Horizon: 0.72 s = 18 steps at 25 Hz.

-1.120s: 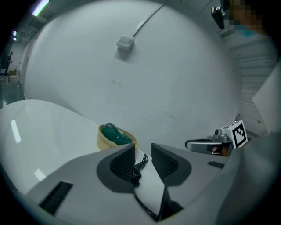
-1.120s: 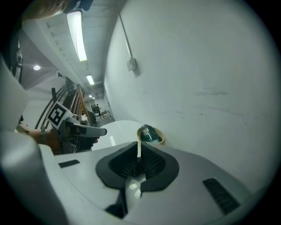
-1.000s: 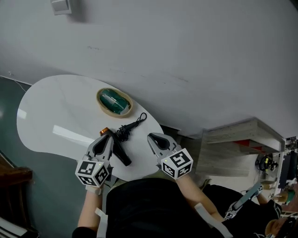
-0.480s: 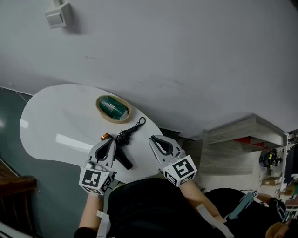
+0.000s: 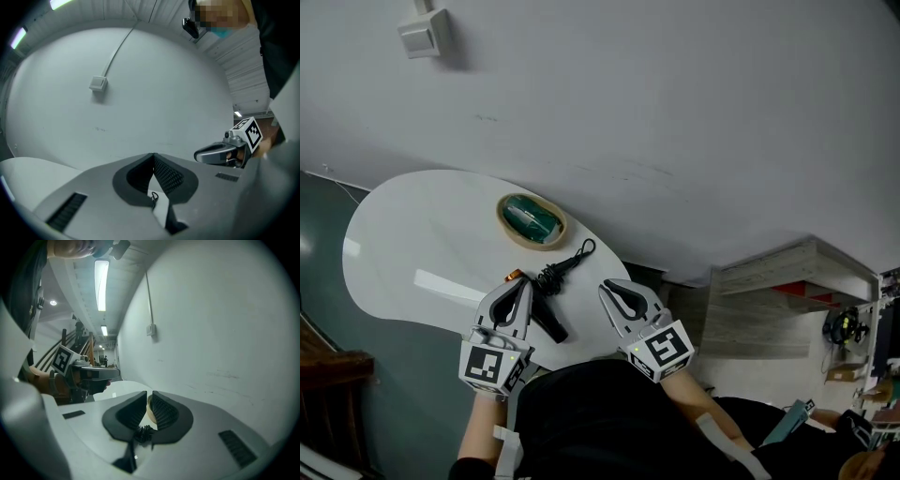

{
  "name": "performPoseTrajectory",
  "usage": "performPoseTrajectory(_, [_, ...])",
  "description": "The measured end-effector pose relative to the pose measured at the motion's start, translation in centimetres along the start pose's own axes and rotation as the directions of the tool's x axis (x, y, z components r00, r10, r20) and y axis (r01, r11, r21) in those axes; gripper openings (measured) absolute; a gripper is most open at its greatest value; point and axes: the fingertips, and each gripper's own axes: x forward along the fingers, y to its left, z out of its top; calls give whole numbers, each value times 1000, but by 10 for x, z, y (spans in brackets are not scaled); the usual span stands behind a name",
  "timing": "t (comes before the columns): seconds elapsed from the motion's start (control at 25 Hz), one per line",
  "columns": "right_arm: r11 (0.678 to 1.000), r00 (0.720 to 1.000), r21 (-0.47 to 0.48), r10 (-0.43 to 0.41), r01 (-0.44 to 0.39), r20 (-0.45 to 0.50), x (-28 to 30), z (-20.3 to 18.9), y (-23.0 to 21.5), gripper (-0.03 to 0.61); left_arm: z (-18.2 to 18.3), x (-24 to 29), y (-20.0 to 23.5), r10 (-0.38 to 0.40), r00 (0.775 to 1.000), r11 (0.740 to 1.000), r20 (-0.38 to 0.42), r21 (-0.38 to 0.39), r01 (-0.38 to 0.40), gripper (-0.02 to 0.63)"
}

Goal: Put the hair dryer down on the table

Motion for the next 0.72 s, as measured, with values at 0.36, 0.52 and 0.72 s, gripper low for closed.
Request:
performPoseTrajectory(0.36, [1000, 1000, 0, 23, -23, -18, -1, -8, 2, 34, -8, -6, -5, 24, 1000, 1000, 0, 2, -24, 10])
performPoseTrajectory(0.52, [999, 998, 4, 52, -52, -21, -2, -12, 5, 34, -7, -9, -5, 50, 999, 999, 4, -5, -50, 11])
performPoseTrajectory(0.72, [997, 999, 58, 51, -51, 7, -7, -12, 0, 28, -10, -9, -6, 56, 998, 998, 0, -4, -56, 11])
